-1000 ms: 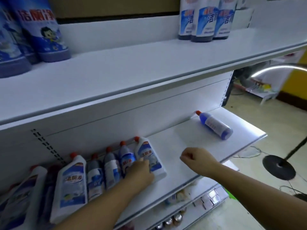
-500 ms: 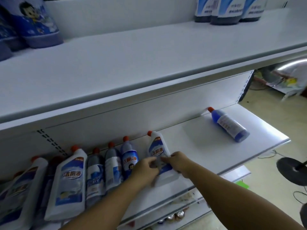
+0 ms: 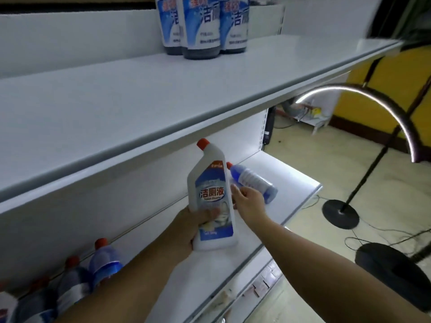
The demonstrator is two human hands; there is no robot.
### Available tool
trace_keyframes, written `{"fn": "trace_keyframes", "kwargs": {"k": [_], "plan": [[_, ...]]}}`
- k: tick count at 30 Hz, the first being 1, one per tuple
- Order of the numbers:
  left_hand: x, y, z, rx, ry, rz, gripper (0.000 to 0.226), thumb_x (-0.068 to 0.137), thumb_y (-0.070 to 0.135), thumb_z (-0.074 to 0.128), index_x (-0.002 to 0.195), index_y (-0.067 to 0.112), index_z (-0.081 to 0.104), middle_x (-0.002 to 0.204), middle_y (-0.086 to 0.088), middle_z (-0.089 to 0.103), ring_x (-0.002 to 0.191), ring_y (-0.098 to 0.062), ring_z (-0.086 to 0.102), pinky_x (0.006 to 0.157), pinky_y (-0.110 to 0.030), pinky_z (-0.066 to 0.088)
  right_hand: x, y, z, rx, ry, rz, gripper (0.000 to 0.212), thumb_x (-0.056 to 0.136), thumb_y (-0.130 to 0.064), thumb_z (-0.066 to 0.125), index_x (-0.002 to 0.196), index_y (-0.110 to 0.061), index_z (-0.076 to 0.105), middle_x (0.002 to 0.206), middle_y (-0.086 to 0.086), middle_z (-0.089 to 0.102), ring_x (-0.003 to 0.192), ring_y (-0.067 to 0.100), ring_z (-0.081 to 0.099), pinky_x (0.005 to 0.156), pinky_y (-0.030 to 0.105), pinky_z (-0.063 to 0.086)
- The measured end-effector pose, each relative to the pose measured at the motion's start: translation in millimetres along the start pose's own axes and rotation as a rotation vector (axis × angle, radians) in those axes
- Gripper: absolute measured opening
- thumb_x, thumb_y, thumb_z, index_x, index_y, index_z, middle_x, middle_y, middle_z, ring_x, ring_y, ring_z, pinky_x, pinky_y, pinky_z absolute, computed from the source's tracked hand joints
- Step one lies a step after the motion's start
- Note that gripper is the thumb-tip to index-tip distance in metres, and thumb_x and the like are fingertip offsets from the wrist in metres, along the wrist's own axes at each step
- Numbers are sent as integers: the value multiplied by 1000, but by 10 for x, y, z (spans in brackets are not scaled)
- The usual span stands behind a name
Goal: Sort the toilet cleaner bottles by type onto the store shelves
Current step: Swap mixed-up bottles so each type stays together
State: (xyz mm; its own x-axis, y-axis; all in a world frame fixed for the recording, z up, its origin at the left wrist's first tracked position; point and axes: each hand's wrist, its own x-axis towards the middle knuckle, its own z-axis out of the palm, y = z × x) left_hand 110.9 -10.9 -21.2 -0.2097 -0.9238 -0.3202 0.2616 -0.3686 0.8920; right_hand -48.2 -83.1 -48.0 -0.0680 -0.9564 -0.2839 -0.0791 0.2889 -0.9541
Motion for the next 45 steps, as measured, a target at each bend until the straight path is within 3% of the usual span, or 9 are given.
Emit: {"fn": "trace_keyframes", "kwargs": {"k": [4,7,10,18,25,30,38,41,45], "plan": [[38,100,244,-19,-91,-13,56,58,22,79,111,16,62,101,-13,73,85,-27,72,70,-41,60,681,101,-346,-1032,221,-425,31,87,-30,60,115,-22,53,111,5,60,97,21,58,86,38,51],[48,157,330,-75,-117,5,60,48,22,89,104,18,67,99,-13,73,84,-28,72,66,-41,61,984,198,-474,-1255,105,-350,64,81,-39,63,136,-22,35,142,11,37,132,29,35,106,44,34],[65,162,315,-83,-118,20,72,29,33,97,95,20,72,97,-14,73,83,-30,72,65,-43,61,1098,289,-527,-1322,77,-200,80,73,-52,66,137,-26,26,127,9,46,116,27,44,94,41,40],[24,155,147,-52,-35,6,81,32,31,96,105,19,64,96,-12,74,84,-30,72,62,-42,60,785,321,-468,-447,48,233,56,68,-44,76,111,-19,50,95,5,64,80,23,68,66,32,59],[-198,160,312,-12,-24,-37,48,68,12,71,116,11,62,104,-15,73,84,-28,72,68,-41,60,-417,413,-613,479,-203,76,53,76,-29,72,120,-10,49,105,11,69,93,32,68,78,44,57],[-502,170,619,83,-87,-52,51,64,15,75,113,9,63,103,-16,73,86,-30,72,71,-41,60,-1149,228,-899,589,-347,-54,93,45,-41,89,120,-6,47,97,13,69,86,28,69,69,38,59],[-1281,492,1114,184,-233,64,42,62,16,75,103,11,66,96,-15,75,81,-31,73,69,-43,61,-2116,-372,-1268,622,-367,-268,77,26,-49,93,90,-12,73,78,9,75,66,21,72,54,30,58],[-1660,719,1292,212,-285,157,38,60,19,73,97,14,68,90,-11,76,76,-28,74,62,-39,61,-2350,-675,-1380,646,-496,-376,48,60,-51,81,98,-23,75,95,5,75,85,17,72,71,29,59],[-2076,1046,1376,217,-300,286,43,57,21,74,100,15,68,91,-10,76,77,-28,74,63,-40,61,-2596,-1092,-1433,674,-586,-662,44,102,-13,27,136,14,31,135,36,43,126,46,43,108,51,34]]}}
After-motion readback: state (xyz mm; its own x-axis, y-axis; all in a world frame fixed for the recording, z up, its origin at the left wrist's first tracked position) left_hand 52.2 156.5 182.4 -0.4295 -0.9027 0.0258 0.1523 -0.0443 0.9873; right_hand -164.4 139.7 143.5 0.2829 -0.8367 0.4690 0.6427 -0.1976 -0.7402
